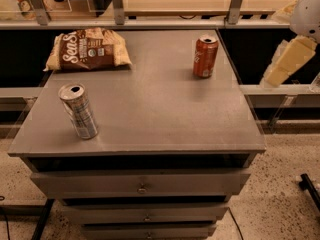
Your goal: Knock coke can over
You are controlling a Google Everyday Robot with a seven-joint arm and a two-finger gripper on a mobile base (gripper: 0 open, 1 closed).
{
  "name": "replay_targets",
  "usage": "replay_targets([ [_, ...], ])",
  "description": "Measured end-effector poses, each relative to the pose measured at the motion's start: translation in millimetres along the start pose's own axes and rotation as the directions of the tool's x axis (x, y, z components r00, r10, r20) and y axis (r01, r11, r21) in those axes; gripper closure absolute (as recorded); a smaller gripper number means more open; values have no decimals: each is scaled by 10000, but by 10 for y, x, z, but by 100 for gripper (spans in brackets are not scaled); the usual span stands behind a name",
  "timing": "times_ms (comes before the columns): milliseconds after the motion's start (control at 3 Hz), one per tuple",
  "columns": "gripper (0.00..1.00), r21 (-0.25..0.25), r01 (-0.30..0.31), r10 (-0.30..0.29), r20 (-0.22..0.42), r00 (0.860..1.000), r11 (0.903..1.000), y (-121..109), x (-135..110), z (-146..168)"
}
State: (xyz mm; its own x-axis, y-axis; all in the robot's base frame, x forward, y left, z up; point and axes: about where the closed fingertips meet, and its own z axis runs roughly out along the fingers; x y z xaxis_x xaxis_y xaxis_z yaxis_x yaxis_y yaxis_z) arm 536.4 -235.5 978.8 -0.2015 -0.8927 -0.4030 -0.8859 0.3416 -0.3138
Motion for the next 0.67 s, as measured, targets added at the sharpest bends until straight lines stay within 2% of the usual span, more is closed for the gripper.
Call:
replay_targets([
  [333, 0, 45, -310, 306, 651, 9974, 9995, -253, -32, 316],
  [667, 0, 44, -310, 306, 652, 9974, 9995, -252, -32, 317],
])
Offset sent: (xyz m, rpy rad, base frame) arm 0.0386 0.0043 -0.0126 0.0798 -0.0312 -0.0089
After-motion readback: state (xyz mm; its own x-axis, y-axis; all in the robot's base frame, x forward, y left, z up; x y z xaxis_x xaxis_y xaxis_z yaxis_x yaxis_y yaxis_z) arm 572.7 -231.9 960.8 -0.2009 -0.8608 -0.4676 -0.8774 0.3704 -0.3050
